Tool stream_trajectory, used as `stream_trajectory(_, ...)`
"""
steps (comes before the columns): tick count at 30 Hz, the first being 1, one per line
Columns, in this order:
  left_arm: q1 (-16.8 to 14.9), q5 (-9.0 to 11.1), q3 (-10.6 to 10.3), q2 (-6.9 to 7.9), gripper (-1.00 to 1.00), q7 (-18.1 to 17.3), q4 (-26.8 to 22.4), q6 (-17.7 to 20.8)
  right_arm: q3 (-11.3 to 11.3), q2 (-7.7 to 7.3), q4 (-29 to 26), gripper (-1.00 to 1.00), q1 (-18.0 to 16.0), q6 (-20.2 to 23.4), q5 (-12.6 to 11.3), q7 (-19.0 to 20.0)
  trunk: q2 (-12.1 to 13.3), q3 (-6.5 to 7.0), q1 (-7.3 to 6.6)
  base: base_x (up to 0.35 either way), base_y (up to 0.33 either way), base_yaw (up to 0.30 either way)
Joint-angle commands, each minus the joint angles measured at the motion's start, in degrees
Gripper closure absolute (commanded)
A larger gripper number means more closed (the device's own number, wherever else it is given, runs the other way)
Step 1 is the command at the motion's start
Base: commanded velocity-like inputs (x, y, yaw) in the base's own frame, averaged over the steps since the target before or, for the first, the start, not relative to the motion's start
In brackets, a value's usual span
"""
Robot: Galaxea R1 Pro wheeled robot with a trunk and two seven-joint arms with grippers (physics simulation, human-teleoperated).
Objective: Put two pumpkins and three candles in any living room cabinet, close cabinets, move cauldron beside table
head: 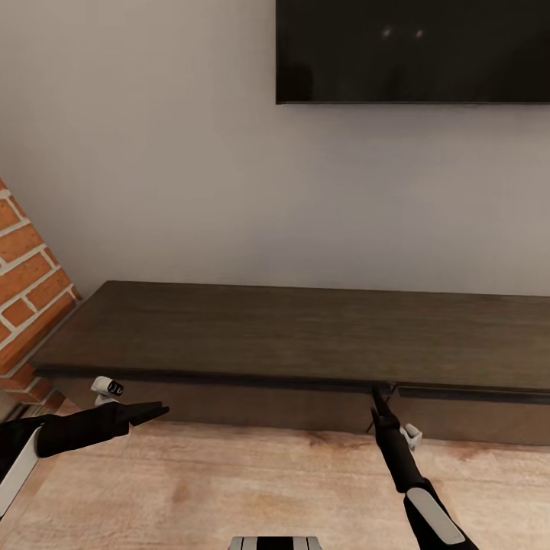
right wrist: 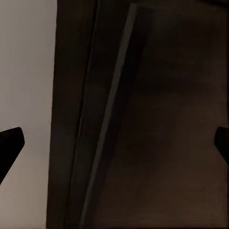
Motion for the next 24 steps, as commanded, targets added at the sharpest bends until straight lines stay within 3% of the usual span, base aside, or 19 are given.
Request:
stream_trajectory(1,0.0,0.1,0.0,0.01,-1.00,-0.1,0.0,0.6,0.5,-0.09,0.3,-1.00,0.0,-0.5,-0.6,0.1,0.0,-0.04,-0.01,0.000,0.000,0.000)
stream_trajectory(4,0.0,0.2,0.0,0.01,-1.00,-0.1,0.0,0.6,0.4,-0.09,1.3,-1.00,0.0,-0.5,-0.7,0.1,0.0,-0.04,-0.01,0.000,0.000,0.000)
stream_trajectory(9,0.0,0.3,0.1,0.01,-1.00,-0.1,0.0,0.6,0.5,-0.09,2.2,-1.00,0.0,-0.5,-2.7,0.2,0.0,-0.04,-0.01,0.000,0.000,0.000)
stream_trajectory(24,0.0,0.6,0.1,0.10,-1.00,-0.1,0.0,0.6,0.5,-0.09,2.2,-1.00,0.0,-0.5,-3.0,0.7,0.0,-0.04,-0.01,0.014,0.000,0.000)
